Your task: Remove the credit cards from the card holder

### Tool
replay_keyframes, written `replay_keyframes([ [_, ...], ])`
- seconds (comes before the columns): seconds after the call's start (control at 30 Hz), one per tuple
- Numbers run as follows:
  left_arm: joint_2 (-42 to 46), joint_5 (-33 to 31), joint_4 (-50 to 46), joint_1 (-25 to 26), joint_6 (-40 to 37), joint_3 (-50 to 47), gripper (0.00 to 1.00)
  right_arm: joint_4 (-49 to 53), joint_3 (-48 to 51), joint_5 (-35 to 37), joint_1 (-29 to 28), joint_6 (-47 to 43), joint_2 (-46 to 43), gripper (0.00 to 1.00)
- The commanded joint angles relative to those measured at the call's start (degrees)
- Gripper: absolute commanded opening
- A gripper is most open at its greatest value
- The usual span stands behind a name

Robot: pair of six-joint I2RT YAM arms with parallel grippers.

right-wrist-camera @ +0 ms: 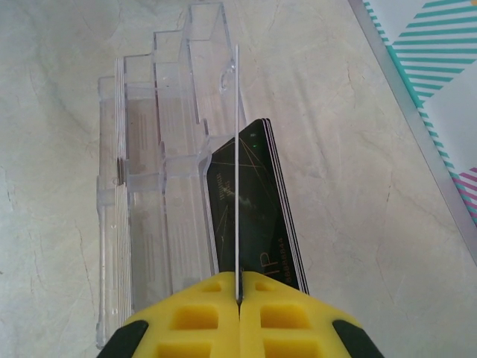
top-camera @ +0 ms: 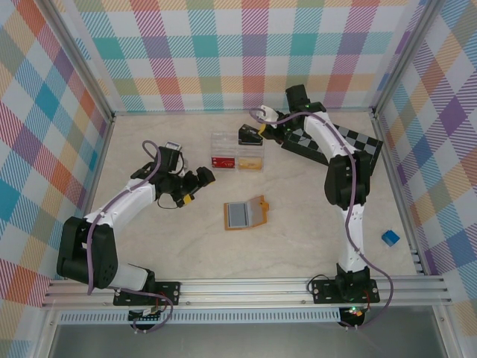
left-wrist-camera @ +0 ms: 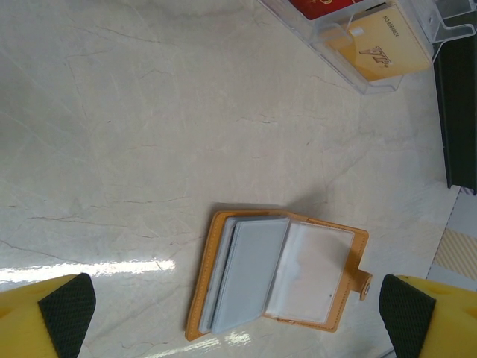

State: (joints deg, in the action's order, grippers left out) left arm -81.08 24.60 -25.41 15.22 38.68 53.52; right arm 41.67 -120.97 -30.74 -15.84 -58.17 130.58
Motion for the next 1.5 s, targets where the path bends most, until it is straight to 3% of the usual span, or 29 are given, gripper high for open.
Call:
replay_keyframes([
  [0.0, -0.8, 1.6, -0.6, -0.9, -1.2, 0.9, 1.0, 0.6, -1.3, -1.0, 0.6, -2.2, 0.7, 0.0],
  [0.53, 0.8, 1.7, -1.4, -0.9, -1.1, 2.5, 1.0, 7.0, -4.5, 1.1, 1.5, -7.8, 3.5, 0.0],
  [0.93, 1.1, 2.4, -1.1, -0.9, -1.3, 1.9, 1.0, 15.8, -6.0, -3.4, 1.4, -8.4, 3.6, 0.0],
  [1.23, 0.7, 2.9, -0.3, -0.9, -1.1, 1.5, 1.0, 15.3, -6.0, -4.9, 1.2, -2.5, 2.0, 0.0],
  [1.47, 0.0, 3.0, 0.2, -0.9, -1.0, 1.5, 1.0, 14.3, -6.2, -2.2, 0.5, 1.4, 1.9, 0.03],
])
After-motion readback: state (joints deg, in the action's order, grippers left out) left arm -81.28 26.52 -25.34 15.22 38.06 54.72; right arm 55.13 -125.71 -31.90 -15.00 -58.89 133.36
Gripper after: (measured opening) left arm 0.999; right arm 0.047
